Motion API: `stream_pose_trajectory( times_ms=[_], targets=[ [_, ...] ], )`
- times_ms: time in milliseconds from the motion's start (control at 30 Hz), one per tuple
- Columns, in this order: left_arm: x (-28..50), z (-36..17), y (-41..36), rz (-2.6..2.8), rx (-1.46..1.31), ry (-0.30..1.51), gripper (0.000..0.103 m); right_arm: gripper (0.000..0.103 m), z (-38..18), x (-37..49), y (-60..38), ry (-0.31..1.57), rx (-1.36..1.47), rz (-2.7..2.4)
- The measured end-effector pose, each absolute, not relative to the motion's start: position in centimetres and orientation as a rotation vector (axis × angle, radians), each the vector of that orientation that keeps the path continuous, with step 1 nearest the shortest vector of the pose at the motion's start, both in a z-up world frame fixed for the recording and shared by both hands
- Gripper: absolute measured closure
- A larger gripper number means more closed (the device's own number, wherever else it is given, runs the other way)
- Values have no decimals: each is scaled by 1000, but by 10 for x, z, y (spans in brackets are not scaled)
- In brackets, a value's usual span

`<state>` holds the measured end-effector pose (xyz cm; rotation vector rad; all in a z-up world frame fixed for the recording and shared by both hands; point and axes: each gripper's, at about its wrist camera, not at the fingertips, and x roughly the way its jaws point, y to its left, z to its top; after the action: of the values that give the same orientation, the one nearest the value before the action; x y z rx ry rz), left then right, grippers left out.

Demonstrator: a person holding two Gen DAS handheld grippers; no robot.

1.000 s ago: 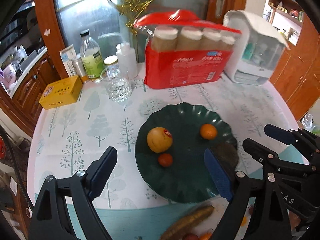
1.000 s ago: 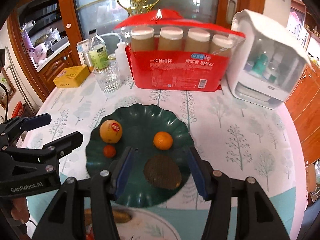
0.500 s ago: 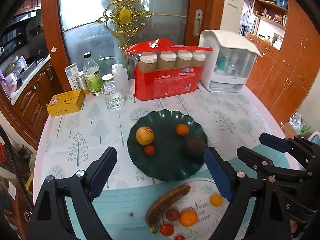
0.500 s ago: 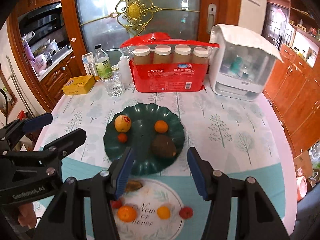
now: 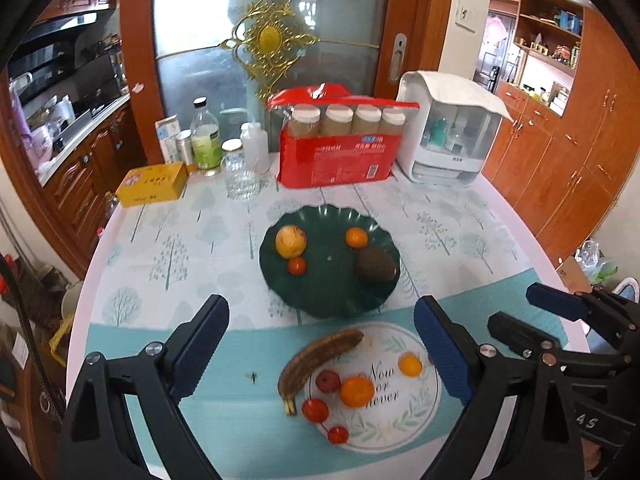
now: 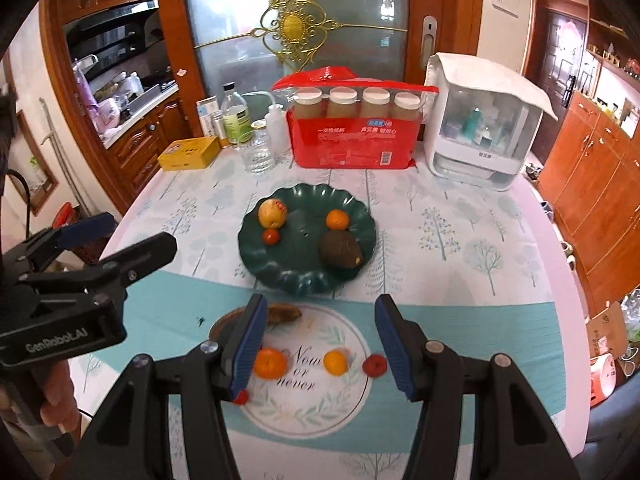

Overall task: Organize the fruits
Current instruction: 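Withdraw both open tools from the green plate toward the fruit plate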

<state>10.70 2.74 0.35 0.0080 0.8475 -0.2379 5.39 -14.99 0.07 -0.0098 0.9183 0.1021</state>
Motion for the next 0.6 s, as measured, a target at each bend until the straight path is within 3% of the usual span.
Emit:
stream_pose_trajectory(
  times_ms=[600],
  targets=[
    [38,-50,23,-106,18,988,10,47,-28,-2,-199,960,41,111]
  ],
)
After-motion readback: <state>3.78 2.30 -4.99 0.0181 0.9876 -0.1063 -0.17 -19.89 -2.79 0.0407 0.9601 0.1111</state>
